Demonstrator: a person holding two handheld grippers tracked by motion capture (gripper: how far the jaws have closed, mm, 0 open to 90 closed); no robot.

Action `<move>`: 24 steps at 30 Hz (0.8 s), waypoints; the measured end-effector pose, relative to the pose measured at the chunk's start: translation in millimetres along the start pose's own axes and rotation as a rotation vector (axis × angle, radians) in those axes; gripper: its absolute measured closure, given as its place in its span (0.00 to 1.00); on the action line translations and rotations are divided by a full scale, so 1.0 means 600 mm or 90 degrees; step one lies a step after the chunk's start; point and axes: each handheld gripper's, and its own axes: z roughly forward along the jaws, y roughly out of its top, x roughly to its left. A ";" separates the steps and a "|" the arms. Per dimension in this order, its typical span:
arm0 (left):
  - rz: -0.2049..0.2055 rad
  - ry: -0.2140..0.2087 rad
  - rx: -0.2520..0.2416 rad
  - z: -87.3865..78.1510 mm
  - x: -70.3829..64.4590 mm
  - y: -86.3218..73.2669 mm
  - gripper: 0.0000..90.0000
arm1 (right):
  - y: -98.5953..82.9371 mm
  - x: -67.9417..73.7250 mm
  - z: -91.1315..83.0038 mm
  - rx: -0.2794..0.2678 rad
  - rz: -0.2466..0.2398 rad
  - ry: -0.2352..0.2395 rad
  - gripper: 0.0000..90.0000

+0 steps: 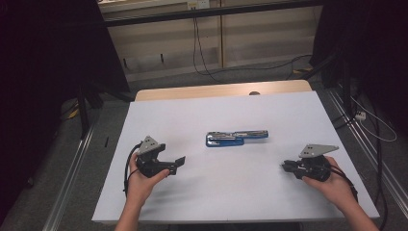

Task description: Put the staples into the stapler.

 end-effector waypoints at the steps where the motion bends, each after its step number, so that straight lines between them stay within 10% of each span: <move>1: -0.001 0.000 0.000 0.000 0.000 0.000 0.07 | 0.003 0.000 0.000 -0.004 0.000 0.004 0.88; 24: -0.004 -0.002 -0.003 -0.002 0.003 0.001 0.07 | 0.058 0.009 0.025 0.001 -0.047 0.048 0.89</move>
